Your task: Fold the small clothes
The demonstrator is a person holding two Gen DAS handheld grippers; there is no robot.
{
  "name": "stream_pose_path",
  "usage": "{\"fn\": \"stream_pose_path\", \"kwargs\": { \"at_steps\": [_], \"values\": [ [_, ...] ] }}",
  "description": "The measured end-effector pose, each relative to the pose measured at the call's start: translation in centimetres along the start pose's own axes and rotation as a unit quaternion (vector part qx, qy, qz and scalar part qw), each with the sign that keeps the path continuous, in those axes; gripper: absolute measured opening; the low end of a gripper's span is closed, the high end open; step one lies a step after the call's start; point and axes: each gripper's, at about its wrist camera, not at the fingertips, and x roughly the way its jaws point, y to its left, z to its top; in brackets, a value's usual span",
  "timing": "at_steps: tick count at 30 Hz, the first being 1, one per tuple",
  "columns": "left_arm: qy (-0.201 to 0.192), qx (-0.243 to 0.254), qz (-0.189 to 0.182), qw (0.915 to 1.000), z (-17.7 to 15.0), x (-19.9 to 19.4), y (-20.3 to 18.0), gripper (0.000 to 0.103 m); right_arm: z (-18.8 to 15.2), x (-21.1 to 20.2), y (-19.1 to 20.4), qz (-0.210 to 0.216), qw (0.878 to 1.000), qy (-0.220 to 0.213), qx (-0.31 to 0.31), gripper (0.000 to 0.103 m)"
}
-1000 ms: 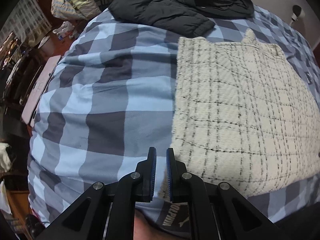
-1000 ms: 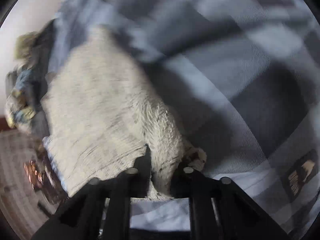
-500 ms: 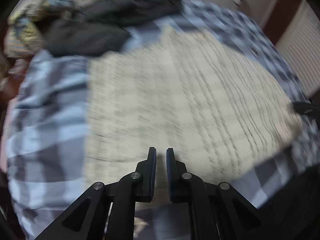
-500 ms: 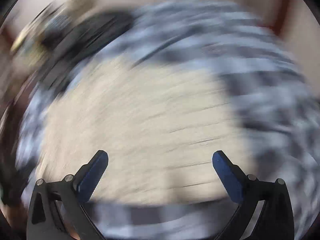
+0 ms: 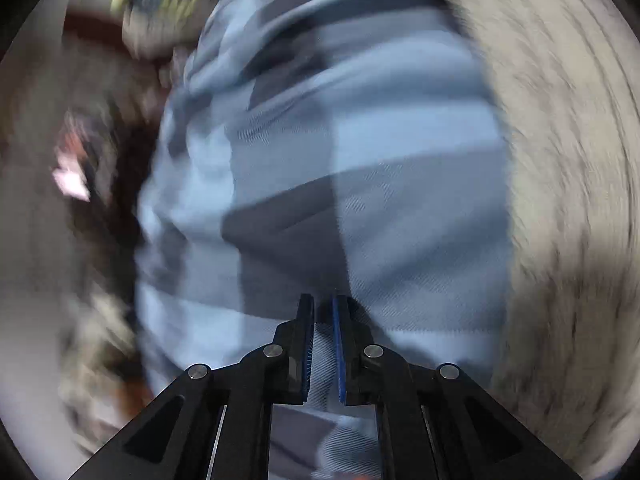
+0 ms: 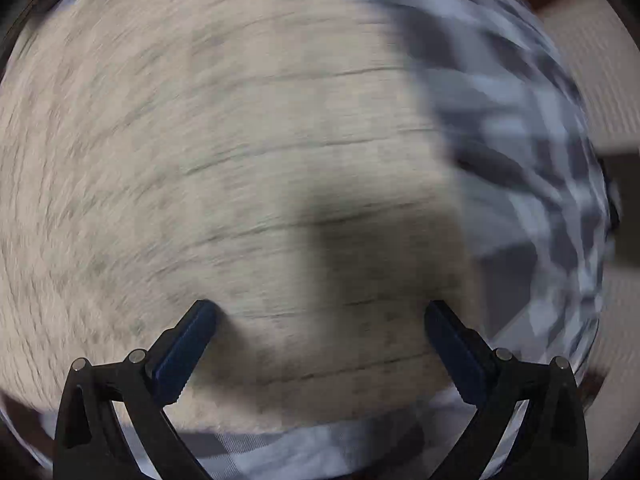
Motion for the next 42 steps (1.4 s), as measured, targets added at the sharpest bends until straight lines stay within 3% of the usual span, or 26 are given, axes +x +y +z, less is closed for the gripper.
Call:
{"fn": "stream_pose_path", "kwargs": {
  "at_steps": [1,3,6,10,14,16,20,28,31,34,36,42],
  "values": [
    [-0.007,-0.036,-0.029,0.9989,0.5,-0.6,1.1,0.008,-0.2,-1.0,-1.3,-0.027,0.999,-0.027,0.025,0.102],
    [-0.045,-0.063,-0.073,0.9943,1.0,-2.5,2.1,0.007,-0.7,-3.3,-2.8,-0.034,0.995,-0.087,0.044,0.102],
    [-0.109,-0.048,-0.116,0.9861,0.9,-5.9,1.6,0.007,0.5,-5.2,-3.2,0.018,0.987,-0.151,0.05,0.102],
    [-0.144,0.007,-0.157,0.977,0.1,-8.8,-0.6,0.007,4.7,-6.1,-2.6,0.109,0.972,-0.193,0.073,0.102],
    [-0.165,0.047,-0.169,0.9705,0.2,-11.3,-3.4,0.008,7.0,-5.1,-0.8,0.198,0.963,-0.16,0.093,0.102],
    [-0.172,0.064,-0.168,0.9687,0.0,-11.9,-4.5,0.008,8.3,-4.4,-0.5,0.22,0.96,-0.139,0.105,0.102],
    [-0.165,0.086,-0.176,0.9668,-0.3,-12.5,-6.1,0.007,11.0,-3.0,0.4,0.224,0.961,-0.121,0.111,0.102],
    [-0.116,0.101,-0.19,0.9696,-0.2,-10.6,-7.3,0.007,16.1,-0.8,4.8,0.227,0.966,-0.113,0.056,0.102],
    [-0.101,0.095,-0.201,0.9696,0.1,-10.0,-7.3,0.007,16.8,0.9,6.0,0.219,0.971,-0.089,0.034,0.083],
    [-0.096,0.092,-0.203,0.9701,0.2,-9.8,-7.3,0.007,16.4,-0.1,6.5,0.195,0.975,-0.107,0.0,0.052],
    [-0.097,0.093,-0.2,0.9704,0.3,-9.8,-7.4,0.007,15.9,-1.6,6.4,0.174,0.978,-0.114,-0.019,0.001],
    [-0.108,0.086,-0.196,0.9708,0.3,-10.2,-7.4,0.008,14.0,-5.7,3.6,0.244,0.955,-0.17,-0.02,0.001]
  ]
}}
